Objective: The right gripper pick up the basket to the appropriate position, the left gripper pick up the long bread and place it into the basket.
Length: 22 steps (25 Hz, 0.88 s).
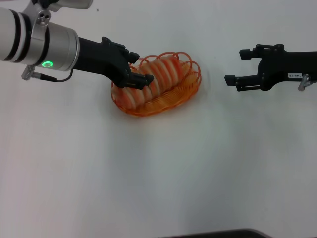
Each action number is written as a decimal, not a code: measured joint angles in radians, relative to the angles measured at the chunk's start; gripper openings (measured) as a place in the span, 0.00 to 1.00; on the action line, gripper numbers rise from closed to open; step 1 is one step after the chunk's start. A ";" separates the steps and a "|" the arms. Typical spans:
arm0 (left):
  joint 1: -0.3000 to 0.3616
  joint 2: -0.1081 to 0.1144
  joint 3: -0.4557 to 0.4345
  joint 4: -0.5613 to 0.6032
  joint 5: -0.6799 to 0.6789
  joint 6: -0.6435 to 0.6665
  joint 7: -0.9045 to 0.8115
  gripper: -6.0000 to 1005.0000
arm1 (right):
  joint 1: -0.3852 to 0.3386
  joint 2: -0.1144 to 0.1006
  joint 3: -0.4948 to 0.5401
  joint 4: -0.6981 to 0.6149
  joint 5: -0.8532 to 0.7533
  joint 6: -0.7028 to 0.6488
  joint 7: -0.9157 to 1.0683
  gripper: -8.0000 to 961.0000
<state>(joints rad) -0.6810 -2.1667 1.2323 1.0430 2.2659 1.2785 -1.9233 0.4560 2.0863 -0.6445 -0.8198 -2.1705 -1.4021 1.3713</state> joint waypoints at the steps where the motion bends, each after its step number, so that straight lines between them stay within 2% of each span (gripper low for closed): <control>1: 0.005 0.002 -0.008 0.005 -0.010 0.012 0.000 0.47 | 0.000 0.000 0.000 0.000 0.000 0.000 0.000 0.94; 5: 0.043 0.002 -0.096 0.038 -0.054 0.078 0.022 0.58 | 0.003 0.000 0.000 0.000 0.000 0.000 0.000 0.94; 8: 0.098 0.006 -0.241 0.064 -0.114 0.165 0.079 0.65 | 0.003 0.000 0.000 0.000 0.001 -0.001 0.000 0.94; 11: 0.152 0.015 -0.409 0.054 -0.166 0.276 0.181 0.87 | 0.000 0.000 0.000 0.001 0.009 -0.001 -0.002 0.94; 16: 0.261 0.049 -0.623 -0.058 -0.204 0.428 0.409 0.94 | -0.007 0.000 0.000 0.000 0.017 0.000 -0.009 0.94; 19: 0.319 0.072 -0.662 -0.162 -0.206 0.445 0.519 0.94 | -0.009 0.000 -0.002 0.000 0.017 0.000 -0.017 0.94; 22: 0.360 0.080 -0.664 -0.245 -0.206 0.428 0.590 0.94 | -0.010 0.000 -0.007 0.001 0.017 0.000 -0.024 0.94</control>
<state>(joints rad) -0.3212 -2.0863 0.5682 0.7975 2.0603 1.7067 -1.3330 0.4465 2.0862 -0.6513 -0.8186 -2.1538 -1.4021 1.3472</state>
